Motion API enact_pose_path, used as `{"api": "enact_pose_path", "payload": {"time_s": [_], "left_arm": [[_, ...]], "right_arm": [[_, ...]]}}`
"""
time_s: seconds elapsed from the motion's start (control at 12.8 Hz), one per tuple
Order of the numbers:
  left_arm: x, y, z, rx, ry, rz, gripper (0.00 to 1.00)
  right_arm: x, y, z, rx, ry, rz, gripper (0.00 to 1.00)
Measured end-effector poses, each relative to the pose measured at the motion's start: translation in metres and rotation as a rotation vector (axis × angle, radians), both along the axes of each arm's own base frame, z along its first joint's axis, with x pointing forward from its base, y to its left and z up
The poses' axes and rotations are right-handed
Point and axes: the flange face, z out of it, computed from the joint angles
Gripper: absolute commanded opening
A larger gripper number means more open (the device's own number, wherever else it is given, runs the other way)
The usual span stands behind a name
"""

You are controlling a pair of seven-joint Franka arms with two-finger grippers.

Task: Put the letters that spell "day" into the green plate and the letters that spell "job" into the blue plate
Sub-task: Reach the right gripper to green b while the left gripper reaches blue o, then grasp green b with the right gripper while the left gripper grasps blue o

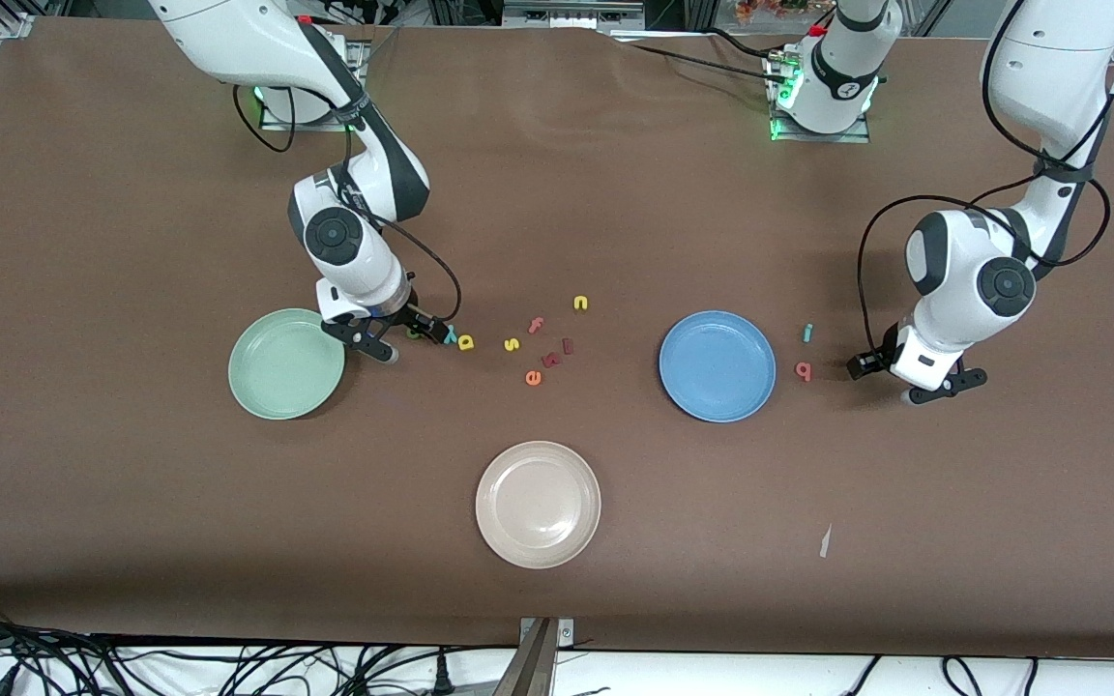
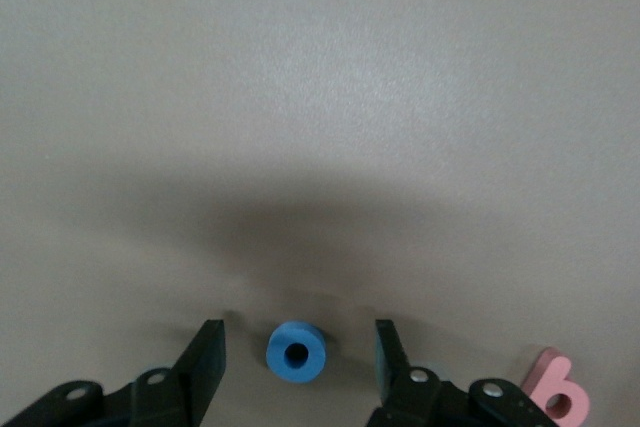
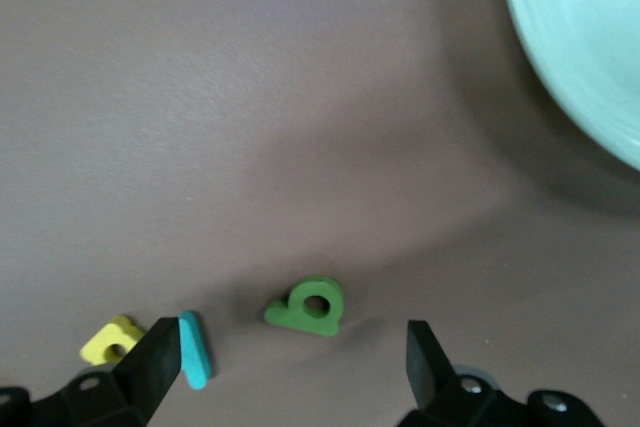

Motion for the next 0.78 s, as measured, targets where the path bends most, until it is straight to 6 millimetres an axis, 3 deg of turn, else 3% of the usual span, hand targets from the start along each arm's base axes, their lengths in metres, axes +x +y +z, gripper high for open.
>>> {"api": "enact_pose_path", "payload": {"time_s": [0.23, 0.55, 0.78], "left_arm": [[-0.003, 0.000, -0.004, 0.000, 0.007, 0.000, 0.60], [-0.005, 0.000, -0.014, 0.001, 0.008, 0.000, 0.58], [-0.004, 0.000, -0.013, 0.001, 0.003, 0.000, 0.47]], "right_arm": [[-0.010, -0.005, -0.016, 0.004, -0.010, -0.001, 0.99], [-0.011, -0.005, -0.016, 0.005, -0.013, 0.000, 0.94], [-0.011, -0.008, -0.018, 0.002, -0.013, -0.003, 0.91]]}}
